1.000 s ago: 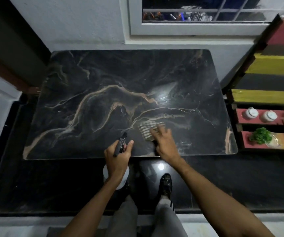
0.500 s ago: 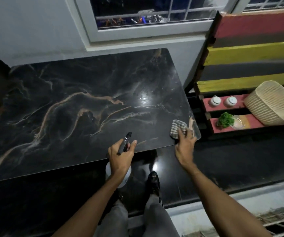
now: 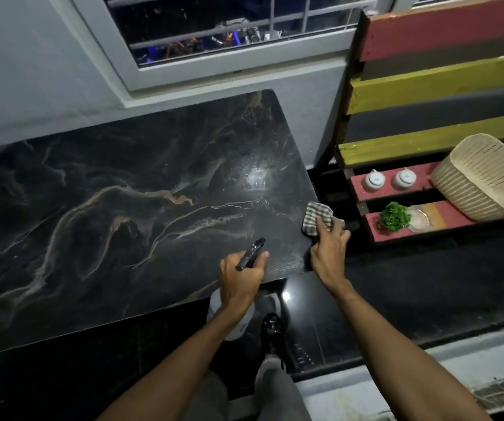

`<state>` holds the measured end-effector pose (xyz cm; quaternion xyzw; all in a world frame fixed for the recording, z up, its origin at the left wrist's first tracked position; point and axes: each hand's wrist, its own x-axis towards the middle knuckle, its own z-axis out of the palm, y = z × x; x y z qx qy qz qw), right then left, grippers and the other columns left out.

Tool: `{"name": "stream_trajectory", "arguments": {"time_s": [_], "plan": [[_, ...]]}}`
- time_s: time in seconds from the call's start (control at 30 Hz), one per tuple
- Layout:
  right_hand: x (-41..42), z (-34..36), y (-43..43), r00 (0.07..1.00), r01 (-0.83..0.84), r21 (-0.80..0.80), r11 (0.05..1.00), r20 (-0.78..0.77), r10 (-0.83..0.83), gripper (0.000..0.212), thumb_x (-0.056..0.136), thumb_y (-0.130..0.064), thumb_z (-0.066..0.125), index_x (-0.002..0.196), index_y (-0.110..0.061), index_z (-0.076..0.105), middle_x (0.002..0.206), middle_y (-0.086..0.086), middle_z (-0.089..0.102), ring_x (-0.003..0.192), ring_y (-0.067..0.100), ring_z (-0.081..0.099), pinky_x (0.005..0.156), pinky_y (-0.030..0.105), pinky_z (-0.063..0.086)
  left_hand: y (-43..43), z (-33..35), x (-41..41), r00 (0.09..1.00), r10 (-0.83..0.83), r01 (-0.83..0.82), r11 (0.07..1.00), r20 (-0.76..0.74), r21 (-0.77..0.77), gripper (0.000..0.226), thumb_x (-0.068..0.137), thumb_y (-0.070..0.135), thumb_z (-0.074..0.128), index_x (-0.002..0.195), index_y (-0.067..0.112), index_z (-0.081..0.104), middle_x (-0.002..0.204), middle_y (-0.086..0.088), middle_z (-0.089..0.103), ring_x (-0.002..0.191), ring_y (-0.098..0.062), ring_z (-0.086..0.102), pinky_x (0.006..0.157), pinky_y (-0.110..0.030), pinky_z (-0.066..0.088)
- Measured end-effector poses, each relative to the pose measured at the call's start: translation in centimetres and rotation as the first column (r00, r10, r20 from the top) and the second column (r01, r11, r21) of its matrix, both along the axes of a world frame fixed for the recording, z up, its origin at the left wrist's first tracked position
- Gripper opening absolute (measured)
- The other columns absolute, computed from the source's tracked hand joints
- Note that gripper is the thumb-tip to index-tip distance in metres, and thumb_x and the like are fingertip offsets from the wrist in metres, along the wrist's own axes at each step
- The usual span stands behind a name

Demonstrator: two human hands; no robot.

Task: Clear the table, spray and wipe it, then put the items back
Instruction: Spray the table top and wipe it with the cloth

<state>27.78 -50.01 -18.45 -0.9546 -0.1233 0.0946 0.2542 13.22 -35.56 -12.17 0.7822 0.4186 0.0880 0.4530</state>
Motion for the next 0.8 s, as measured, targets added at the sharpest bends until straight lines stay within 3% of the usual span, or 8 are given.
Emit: {"name": "stream_trajectory", "arguments": {"time_s": [0.13, 0.27, 0.4, 0.5, 0.57, 0.7, 0.73, 0.8], "plan": [[1.0, 0.5, 3.8, 0.968, -0.241, -0.078, 0.968, 0.057, 0.245, 0.073, 0.075, 0.004, 0.053, 0.143, -0.021, 0.047, 0.154, 0.012, 0.026, 0.12, 0.036, 0.035, 0.103, 0.049, 0.042, 2.7, 0.4, 0.5, 0.994, 0.103, -0.103, 0.995, 0.035, -0.017, 0.044, 0.081, 0.037, 0.084, 0.056, 0.013, 0.056, 0.054, 0.002, 0.06, 0.056, -0.021, 0.061, 0.061, -0.032, 0.05], [-0.6, 1.9, 9.5, 0.981, -0.193, 0.043, 0.98, -0.017, 0.194, 0.063, 0.082, -0.016, 0.047, 0.145, -0.021, 0.045, 0.154, 0.014, 0.027, 0.126, 0.036, 0.032, 0.108, 0.047, 0.038, 5.7, 1.5, -0.1, 0.974, 0.205, -0.211, 0.976, 0.1, 0.049, 0.051, 0.087, 0.022, 0.08, 0.049, 0.023, 0.045, 0.046, 0.008, 0.048, 0.048, -0.013, 0.049, 0.058, -0.03, 0.041], [-2.7, 1.5, 14.5, 0.597, -0.801, 0.037, 0.598, 0.123, 0.793, 0.07, 0.08, -0.031, 0.023, 0.145, -0.024, 0.048, 0.154, 0.011, 0.033, 0.118, 0.033, 0.04, 0.1, 0.045, 0.045, 9.6, 1.9, -1.2, 0.951, 0.294, -0.301, 0.952, 0.096, 0.064, 0.035, 0.085, 0.025, 0.082, 0.06, 0.012, 0.061, 0.057, 0.003, 0.062, 0.06, -0.019, 0.063, 0.063, -0.038, 0.055], [0.6, 0.7, 16.9, 0.916, -0.398, 0.109, 0.911, -0.001, 0.401, 0.064, 0.08, -0.011, 0.043, 0.143, -0.024, 0.049, 0.155, 0.009, 0.029, 0.118, 0.033, 0.036, 0.101, 0.047, 0.045, 12.8, 2.3, -2.3, 0.931, 0.346, -0.353, 0.934, 0.115, 0.053, 0.034, 0.085, 0.028, 0.081, 0.063, 0.013, 0.062, 0.059, 0.002, 0.064, 0.063, -0.019, 0.065, 0.067, -0.037, 0.055], [-0.4, 0.9, 19.1, 0.948, -0.315, 0.079, 0.946, -0.019, 0.317, 0.073, 0.074, 0.002, 0.051, 0.144, -0.021, 0.045, 0.156, 0.01, 0.026, 0.12, 0.034, 0.035, 0.101, 0.047, 0.046, 14.6, 2.6, -3.0, 0.922, 0.365, -0.375, 0.925, 0.131, 0.063, 0.033, 0.086, 0.028, 0.081, 0.063, 0.015, 0.062, 0.059, 0.002, 0.064, 0.062, -0.017, 0.064, 0.067, -0.035, 0.054], [-3.4, 0.7, 23.1, 0.484, -0.871, -0.025, 0.491, 0.143, 0.864, 0.074, 0.077, -0.005, 0.054, 0.148, -0.024, 0.043, 0.155, 0.011, 0.032, 0.114, 0.033, 0.041, 0.097, 0.041, 0.044, 18.5, 2.5, -3.8, 0.911, 0.393, -0.405, 0.909, 0.127, 0.094, 0.033, 0.086, 0.028, 0.081, 0.064, 0.012, 0.064, 0.059, 0.005, 0.063, 0.06, -0.004, 0.061, 0.065, -0.03, 0.049], [-2.1, 0.7, 24.3, 0.498, -0.861, -0.034, 0.508, 0.146, 0.854, 0.071, 0.076, -0.007, 0.053, 0.145, -0.024, 0.047, 0.153, 0.012, 0.035, 0.11, 0.034, 0.042, 0.096, 0.041, 0.043, 19.5, 2.4, -3.9, 0.913, 0.386, -0.4, 0.911, 0.136, 0.097, 0.033, 0.086, 0.027, 0.081, 0.063, 0.011, 0.063, 0.058, 0.006, 0.061, 0.058, -0.003, 0.06, 0.063, -0.027, 0.047], [0.8, 0.9, 26.8, 0.778, -0.627, 0.017, 0.779, 0.075, 0.624, 0.068, 0.074, -0.004, 0.052, 0.14, -0.02, 0.052, 0.15, 0.016, 0.037, 0.109, 0.036, 0.04, 0.097, 0.042, 0.042, 21.5, 2.2, -4.3, 0.91, 0.376, -0.396, 0.913, 0.173, 0.101, 0.034, 0.087, 0.024, 0.08, 0.062, 0.01, 0.061, 0.057, 0.007, 0.059, 0.059, -0.002, 0.061, 0.06, -0.023, 0.044]]}}
